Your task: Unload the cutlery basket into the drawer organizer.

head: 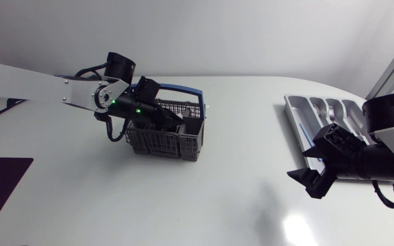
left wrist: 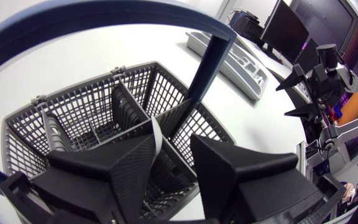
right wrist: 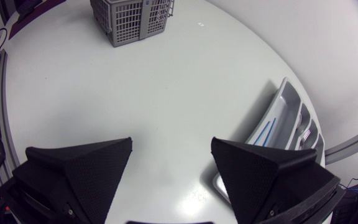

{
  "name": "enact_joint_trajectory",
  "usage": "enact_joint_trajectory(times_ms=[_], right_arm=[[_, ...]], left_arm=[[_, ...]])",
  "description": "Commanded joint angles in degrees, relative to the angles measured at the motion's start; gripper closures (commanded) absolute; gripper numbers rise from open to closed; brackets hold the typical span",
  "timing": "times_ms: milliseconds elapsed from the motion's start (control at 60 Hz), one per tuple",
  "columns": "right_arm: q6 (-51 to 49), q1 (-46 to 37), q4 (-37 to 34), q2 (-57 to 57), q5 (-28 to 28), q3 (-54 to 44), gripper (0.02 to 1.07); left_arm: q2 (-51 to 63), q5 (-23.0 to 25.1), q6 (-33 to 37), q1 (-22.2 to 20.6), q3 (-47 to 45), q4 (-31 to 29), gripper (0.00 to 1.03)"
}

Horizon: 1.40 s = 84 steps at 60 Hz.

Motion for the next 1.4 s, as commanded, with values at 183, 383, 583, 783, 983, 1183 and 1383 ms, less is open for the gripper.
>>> enact_joint_trajectory(times_ms=[183,383,583,783,983,1183,1383], right_arm=[[1.5,1.2,0.6,0.8,0.2,-1.8,0.15],[2.1,2.0,0.5,0.2,0.3,-2.0,0.15],[2.2,2.2,0.5,-0.3,0.8,-2.5,0.14],[2.3,2.6,0.5,-0.6,1.2,-2.6,0.14],[2.3,2.8,0.4,-1.6,1.7,-3.0,0.14],[2.3,2.9,0.0,-2.9,1.9,-3.7,0.14],[3.2,4.2,-1.0,-4.8,2.2,-4.0,0.14]], left_arm=[[1.9,-0.5,-0.9,0.4,1.7,1.8,0.70],[4.1,-1.8,-3.0,0.5,3.3,2.9,0.79],[4.3,-2.1,-3.1,0.5,3.0,2.8,0.89],[2.8,-2.0,-3.0,1.3,1.1,3.1,0.98],[-3.5,-2.0,-3.2,1.2,-5.3,8.0,1.00],[-12.1,-2.0,-5.6,0.7,-15.3,19.8,1.00],[-23.0,-3.9,-8.0,-2.5,-20.8,25.1,1.00]])
